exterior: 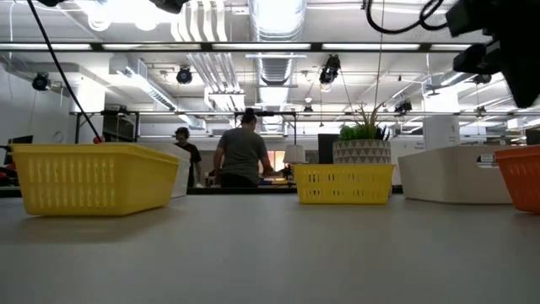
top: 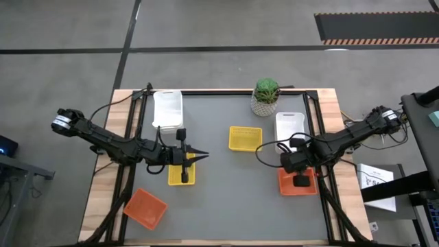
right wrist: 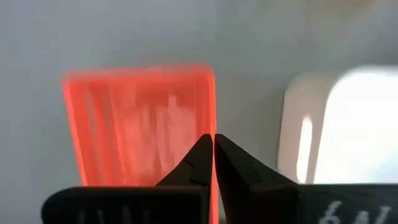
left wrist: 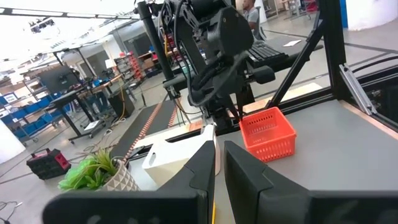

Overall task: Stack baskets by color
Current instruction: Stack the top yellow bin on top of the bottom yellow bin

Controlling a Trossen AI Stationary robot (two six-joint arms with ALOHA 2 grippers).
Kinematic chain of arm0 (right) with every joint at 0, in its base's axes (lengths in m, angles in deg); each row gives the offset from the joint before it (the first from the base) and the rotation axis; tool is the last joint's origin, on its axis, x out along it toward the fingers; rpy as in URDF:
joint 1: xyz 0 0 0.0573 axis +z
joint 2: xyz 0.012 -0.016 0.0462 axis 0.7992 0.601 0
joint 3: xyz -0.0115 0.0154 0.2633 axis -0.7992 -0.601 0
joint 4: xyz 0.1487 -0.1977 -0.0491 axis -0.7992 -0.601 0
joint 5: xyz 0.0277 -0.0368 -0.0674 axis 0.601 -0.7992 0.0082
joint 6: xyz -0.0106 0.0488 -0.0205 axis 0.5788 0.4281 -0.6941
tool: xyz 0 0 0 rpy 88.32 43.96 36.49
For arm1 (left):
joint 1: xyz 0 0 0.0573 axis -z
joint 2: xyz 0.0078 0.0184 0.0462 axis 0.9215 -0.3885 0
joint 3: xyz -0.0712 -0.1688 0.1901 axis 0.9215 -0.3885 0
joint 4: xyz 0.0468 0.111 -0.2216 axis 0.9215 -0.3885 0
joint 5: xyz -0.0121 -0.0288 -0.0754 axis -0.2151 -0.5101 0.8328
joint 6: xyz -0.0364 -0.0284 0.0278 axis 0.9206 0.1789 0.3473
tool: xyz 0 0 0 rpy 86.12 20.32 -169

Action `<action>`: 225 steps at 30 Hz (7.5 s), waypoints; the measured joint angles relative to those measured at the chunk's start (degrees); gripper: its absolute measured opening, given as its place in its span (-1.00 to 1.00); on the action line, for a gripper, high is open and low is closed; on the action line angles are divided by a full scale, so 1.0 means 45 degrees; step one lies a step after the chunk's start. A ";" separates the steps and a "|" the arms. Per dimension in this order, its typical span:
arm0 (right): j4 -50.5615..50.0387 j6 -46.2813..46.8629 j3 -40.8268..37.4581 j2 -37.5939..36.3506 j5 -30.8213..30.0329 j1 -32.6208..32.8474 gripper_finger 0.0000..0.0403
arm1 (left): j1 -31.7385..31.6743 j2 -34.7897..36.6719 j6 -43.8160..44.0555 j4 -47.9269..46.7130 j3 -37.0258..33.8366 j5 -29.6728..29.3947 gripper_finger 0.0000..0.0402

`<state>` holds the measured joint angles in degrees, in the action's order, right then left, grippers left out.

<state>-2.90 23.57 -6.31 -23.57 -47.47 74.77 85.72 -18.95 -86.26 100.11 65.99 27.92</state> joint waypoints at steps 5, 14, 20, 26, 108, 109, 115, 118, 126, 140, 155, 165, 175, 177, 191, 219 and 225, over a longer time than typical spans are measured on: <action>0.4153 -0.1403 -0.0525 -0.0049 -0.1045 -0.0005 -0.96 | -0.0003 -0.0005 0.0005 -0.0002 -0.0104 0.0000 -0.92; 1.4191 -0.8003 -0.3211 -0.0053 -0.1959 -0.0042 -0.96 | -0.0003 -0.0005 0.0708 -0.0001 -0.0128 0.0000 -0.92; 2.1708 -1.0984 -0.5556 -0.0053 -0.1968 -0.0301 -0.96 | -0.0003 -0.0073 0.2447 -0.0109 -0.0137 0.0000 -0.92; 2.3428 -1.1010 -0.6581 -0.0292 -0.1961 -0.0604 -0.96 | -0.0003 -0.0763 0.4402 -0.0447 -0.0141 0.0005 -0.92; 1.6314 -0.9718 -0.6772 -0.6834 -0.1594 -0.0884 -0.95 | -0.4022 -1.0826 -0.9300 -1.1523 0.9645 0.0423 -0.97; 1.6314 -0.9718 -0.6772 -0.6834 -0.1594 -0.0884 -0.95 | -0.3948 -1.0826 -0.9307 -1.1527 0.9645 0.0437 -0.97; 1.6314 -0.9716 -0.6769 -0.6834 -0.1594 -0.0884 -0.95 | -0.3454 -1.0803 -0.8214 -1.1508 0.9645 0.0253 -0.99; 1.6272 -0.9718 -0.6767 -0.6829 -0.1594 -0.0884 -0.96 | -0.3105 -1.0743 -0.7102 -1.1646 0.9824 -0.0522 -0.99; 1.6032 -0.9679 -0.6757 -0.6829 -0.1599 -0.0884 -0.96 | -0.1955 -0.9897 -0.4531 -1.1696 1.0302 -0.2376 -0.99; 1.5848 -0.9674 -0.6757 -0.6813 -0.1604 -0.0884 -0.96 | 0.0857 -0.8169 0.4046 -1.4689 1.1694 -0.2851 -0.99; 1.5689 -0.9532 -0.6757 -0.6805 -0.1701 -0.0884 -0.96 | 0.3438 -0.8000 0.8763 -1.7744 1.4986 -0.2380 -0.99; 1.5689 -0.9441 -0.6757 -0.6805 -0.1701 -0.0884 -0.96 | 0.3648 -0.8004 1.2767 -2.1924 1.6557 -0.0830 -0.99; 1.5687 -0.9435 -0.6757 -0.6805 -0.1701 -0.0884 -0.96 | 0.3644 -0.8024 1.5356 -2.6439 1.7127 0.0714 -0.99; 1.5687 -0.9434 -0.6760 -0.6805 -0.1701 -0.0884 -0.96 | 0.3635 -0.7989 1.5466 -2.6389 1.6958 0.1021 -0.99; 1.5603 -0.9300 -0.6806 -0.6800 -0.1701 -0.0884 -0.96 | 0.3594 -0.8097 1.5339 -2.6442 1.6281 0.1459 -1.00; 1.5580 -0.9329 -0.6879 -0.6800 -0.1701 -0.0884 -0.96 | 0.3446 -0.8098 1.5256 -2.6431 1.5529 0.1389 -1.00; 1.5473 -0.9329 -0.6879 -0.6800 -0.1701 -0.0884 -0.96 | 0.3446 -0.8102 1.5178 -2.6443 1.5055 0.1373 -1.00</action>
<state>66.73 -18.41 -37.26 -54.17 -55.12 70.79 101.23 -55.40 -17.96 -18.88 133.74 34.10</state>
